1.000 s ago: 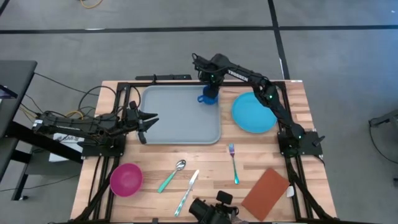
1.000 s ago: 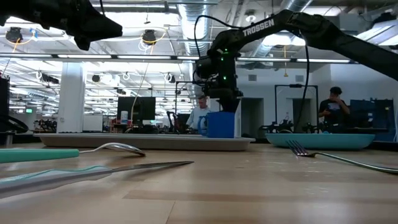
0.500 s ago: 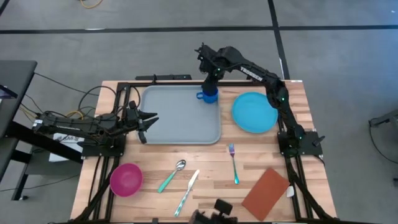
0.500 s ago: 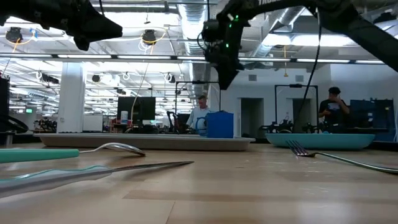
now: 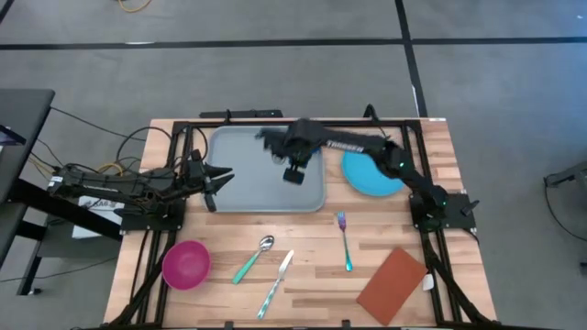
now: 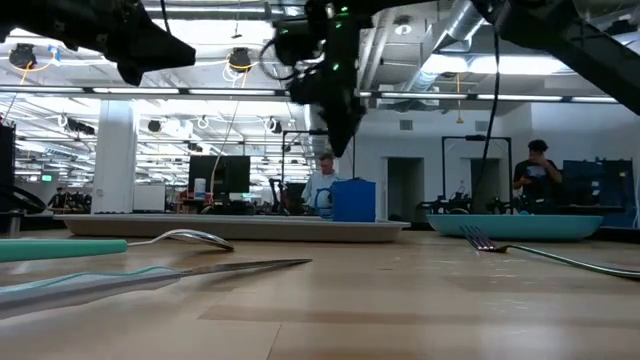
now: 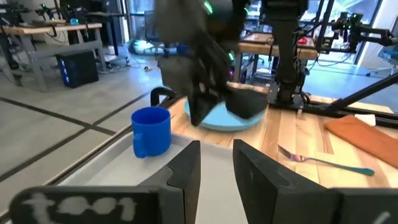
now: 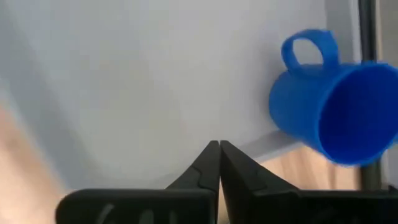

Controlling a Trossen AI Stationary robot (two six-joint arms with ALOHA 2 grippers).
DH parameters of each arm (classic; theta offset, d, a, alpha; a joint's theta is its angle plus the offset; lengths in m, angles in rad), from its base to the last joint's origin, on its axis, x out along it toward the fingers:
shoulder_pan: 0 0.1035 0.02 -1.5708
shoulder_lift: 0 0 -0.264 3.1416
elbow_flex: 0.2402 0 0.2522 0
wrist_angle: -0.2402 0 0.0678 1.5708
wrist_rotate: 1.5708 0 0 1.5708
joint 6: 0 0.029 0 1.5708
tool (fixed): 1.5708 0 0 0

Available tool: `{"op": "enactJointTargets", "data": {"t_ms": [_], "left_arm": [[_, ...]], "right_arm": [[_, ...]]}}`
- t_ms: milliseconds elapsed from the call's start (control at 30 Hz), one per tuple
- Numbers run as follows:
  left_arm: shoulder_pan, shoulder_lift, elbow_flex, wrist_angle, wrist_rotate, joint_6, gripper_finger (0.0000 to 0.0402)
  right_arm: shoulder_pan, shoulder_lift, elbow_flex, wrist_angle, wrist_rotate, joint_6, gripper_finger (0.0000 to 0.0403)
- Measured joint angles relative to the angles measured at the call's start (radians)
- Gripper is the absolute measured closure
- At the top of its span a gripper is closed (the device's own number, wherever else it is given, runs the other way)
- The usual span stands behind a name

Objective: Set up tray
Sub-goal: Put the dark blue mug at the top right of the gray tray

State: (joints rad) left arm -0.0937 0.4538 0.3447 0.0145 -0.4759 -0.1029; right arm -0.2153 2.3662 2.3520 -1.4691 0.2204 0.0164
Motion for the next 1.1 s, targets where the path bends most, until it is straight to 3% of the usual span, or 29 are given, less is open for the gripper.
{"op": "enactJointTargets", "data": {"t_ms": [233,367,933,1100], "left_arm": [[0.000,0.000,0.000,-0.053,-0.001,-0.029,0.0319],[0.000,0.000,0.000,-0.053,-0.002,-0.051,0.0319],[0.000,0.000,0.000,-0.046,-0.011,-0.045,0.0319],[0.000,0.000,0.000,-0.046,-0.031,-0.043,0.0319]], "right_arm": [[0.042,0.136,-0.002,-0.015,0.051,-0.021,0.0402],[0.015,0.175,-0.002,-0.014,0.139,-0.011,0.0402],[-0.097,0.175,-0.001,0.028,0.279,-0.043,0.0403],[-0.116,0.174,-0.001,0.048,0.276,-0.051,0.0403]]}}
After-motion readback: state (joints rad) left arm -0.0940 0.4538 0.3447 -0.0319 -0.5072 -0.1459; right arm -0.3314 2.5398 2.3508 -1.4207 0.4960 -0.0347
